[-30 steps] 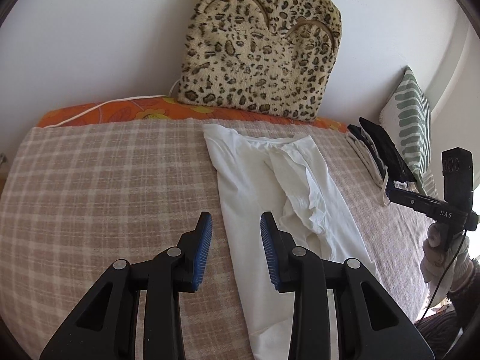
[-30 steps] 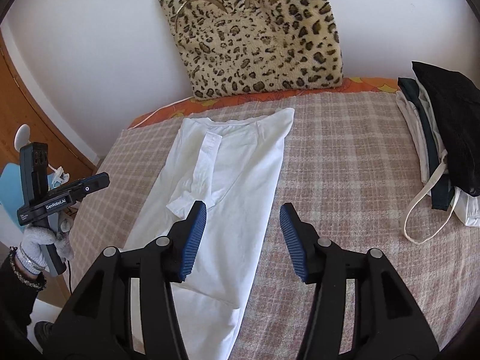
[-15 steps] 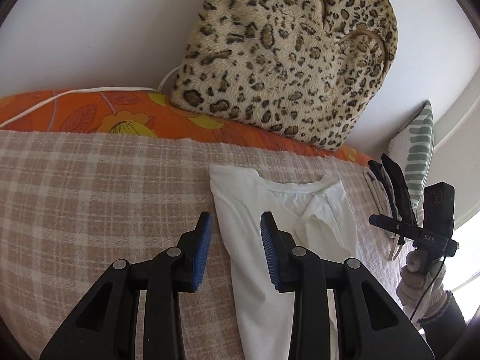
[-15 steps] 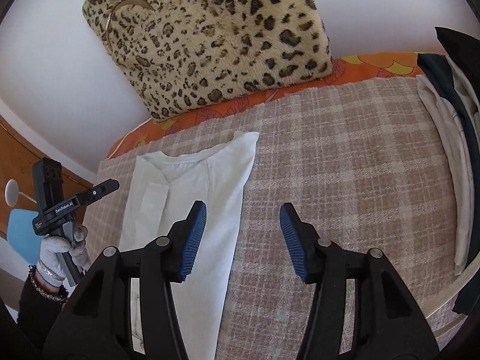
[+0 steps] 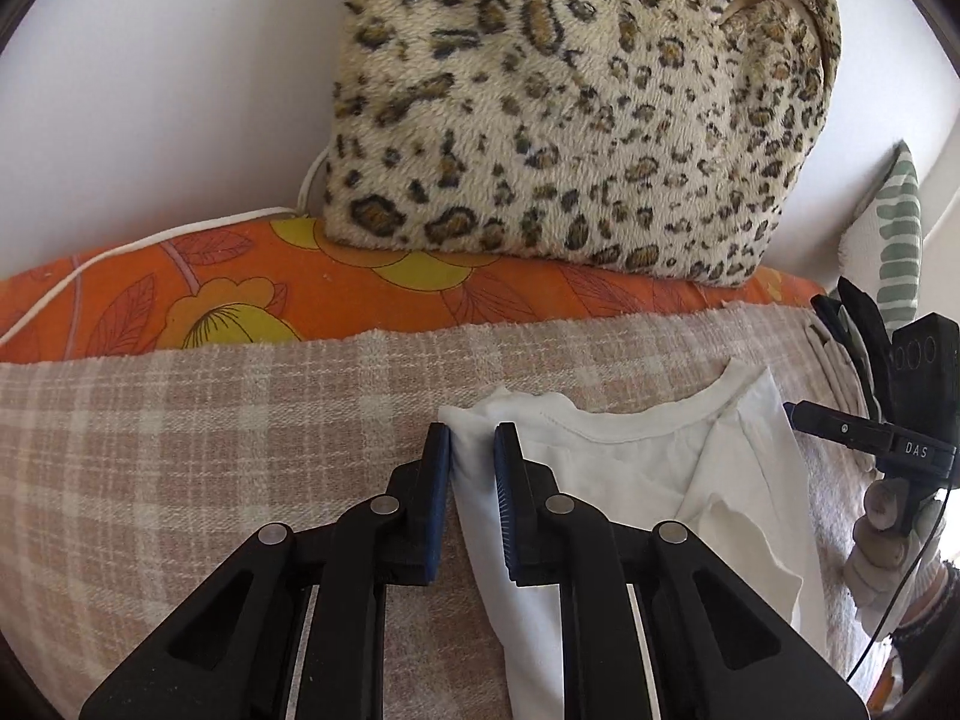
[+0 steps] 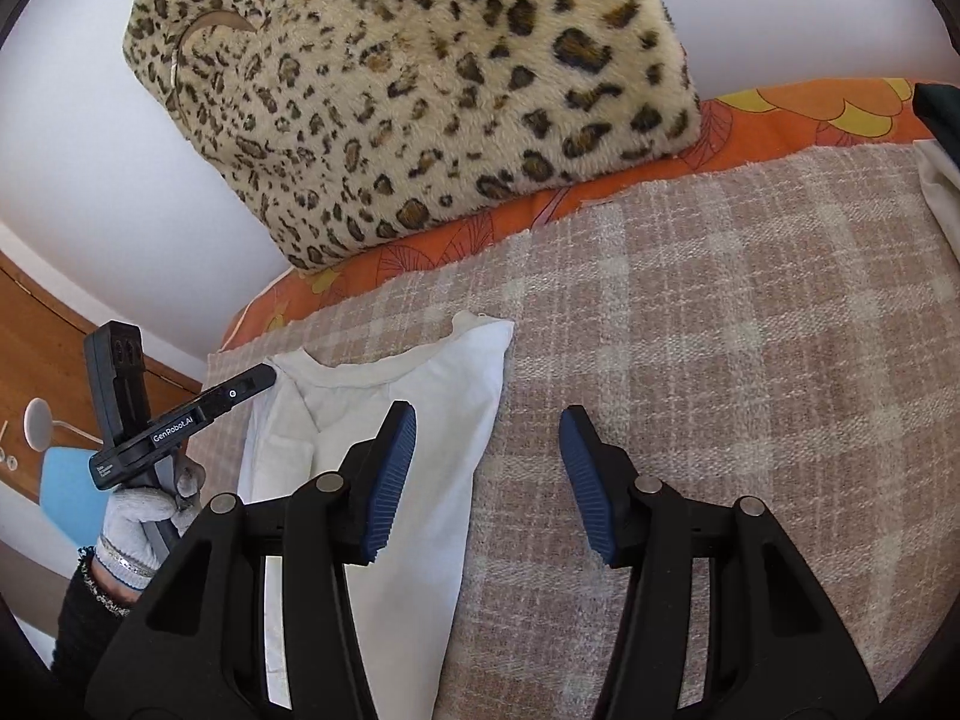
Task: Fold small clothes
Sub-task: 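Move both grippers to the collar and close them on it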
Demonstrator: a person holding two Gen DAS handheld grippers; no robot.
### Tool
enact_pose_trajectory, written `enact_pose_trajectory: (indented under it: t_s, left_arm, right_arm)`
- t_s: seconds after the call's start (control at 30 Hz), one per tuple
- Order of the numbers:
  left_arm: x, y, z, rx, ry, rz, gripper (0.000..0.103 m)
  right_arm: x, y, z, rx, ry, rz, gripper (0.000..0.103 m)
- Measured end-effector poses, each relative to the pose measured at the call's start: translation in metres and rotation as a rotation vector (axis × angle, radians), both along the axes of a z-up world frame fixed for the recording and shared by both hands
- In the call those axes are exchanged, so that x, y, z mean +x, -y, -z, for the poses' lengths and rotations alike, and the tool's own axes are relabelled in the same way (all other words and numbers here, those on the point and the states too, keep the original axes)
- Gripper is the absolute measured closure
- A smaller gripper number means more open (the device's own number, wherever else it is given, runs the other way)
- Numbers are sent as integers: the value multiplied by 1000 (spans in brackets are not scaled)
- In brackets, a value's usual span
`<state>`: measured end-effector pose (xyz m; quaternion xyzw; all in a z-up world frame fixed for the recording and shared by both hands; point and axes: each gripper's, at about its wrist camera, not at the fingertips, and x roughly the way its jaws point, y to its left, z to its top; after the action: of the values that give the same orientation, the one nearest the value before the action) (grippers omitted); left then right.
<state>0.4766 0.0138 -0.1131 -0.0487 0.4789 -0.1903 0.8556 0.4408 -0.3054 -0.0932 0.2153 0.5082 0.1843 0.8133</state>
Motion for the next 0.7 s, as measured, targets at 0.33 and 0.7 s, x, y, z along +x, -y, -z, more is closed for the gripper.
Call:
enact_pose_trajectory:
  t_s: [0.33, 0.7]
  left_arm:
    - [6, -22, -2, -118, -39, -28, 58]
    - [7, -8, 9, -109, -17, 18, 95]
  right_arm:
    - [12, 4, -4, 46, -13, -7, 57]
    - [19, -24, 1, -22, -9, -36, 72]
